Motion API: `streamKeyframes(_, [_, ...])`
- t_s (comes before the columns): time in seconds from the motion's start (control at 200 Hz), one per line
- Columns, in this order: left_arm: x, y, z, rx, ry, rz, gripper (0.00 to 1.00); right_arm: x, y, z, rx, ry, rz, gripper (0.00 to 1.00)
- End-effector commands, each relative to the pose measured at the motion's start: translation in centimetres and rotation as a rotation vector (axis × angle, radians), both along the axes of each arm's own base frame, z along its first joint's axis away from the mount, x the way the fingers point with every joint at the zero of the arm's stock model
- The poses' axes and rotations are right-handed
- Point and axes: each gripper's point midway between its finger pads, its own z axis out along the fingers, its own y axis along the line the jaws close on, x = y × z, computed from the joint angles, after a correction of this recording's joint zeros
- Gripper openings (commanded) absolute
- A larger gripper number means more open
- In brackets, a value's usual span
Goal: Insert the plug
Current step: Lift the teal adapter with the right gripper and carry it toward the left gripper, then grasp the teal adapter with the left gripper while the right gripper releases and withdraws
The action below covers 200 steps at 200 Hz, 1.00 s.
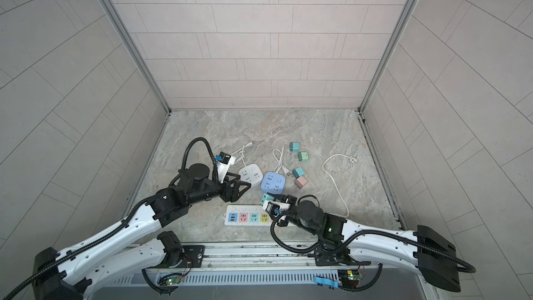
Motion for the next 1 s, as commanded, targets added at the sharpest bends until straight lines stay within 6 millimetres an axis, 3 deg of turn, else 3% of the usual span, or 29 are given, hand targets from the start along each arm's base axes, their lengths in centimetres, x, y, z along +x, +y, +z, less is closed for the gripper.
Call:
streamKeyframes(0.0, [-0.5, -1.6, 1.1, 0.029, -0.052, -0.043, 0.72, 0.7, 1.1, 3.5, 0.066, -0.102, -0.011, 0.05])
streamKeyframes(0.365, [-2.5, -4.9, 0.6, 0.056, -0.048, -0.154, 0.69, 1.7, 1.9, 3.8, 0.064, -0.126, -0.059, 0.05])
streamKeyframes(0.62, [-2.5, -5.2, -0.5, 0.090, -0.034, -0.151, 0.67, 1.1, 2.0, 5.3, 0.110, -0.152, -0.037, 0.05])
streamKeyframes(0.996, [-2.7, -6.1, -1.0, 0.105, -0.015, -0.176, 0.58, 0.9, 1.7, 5.8, 0.117, -0.163, -0.043, 0.06])
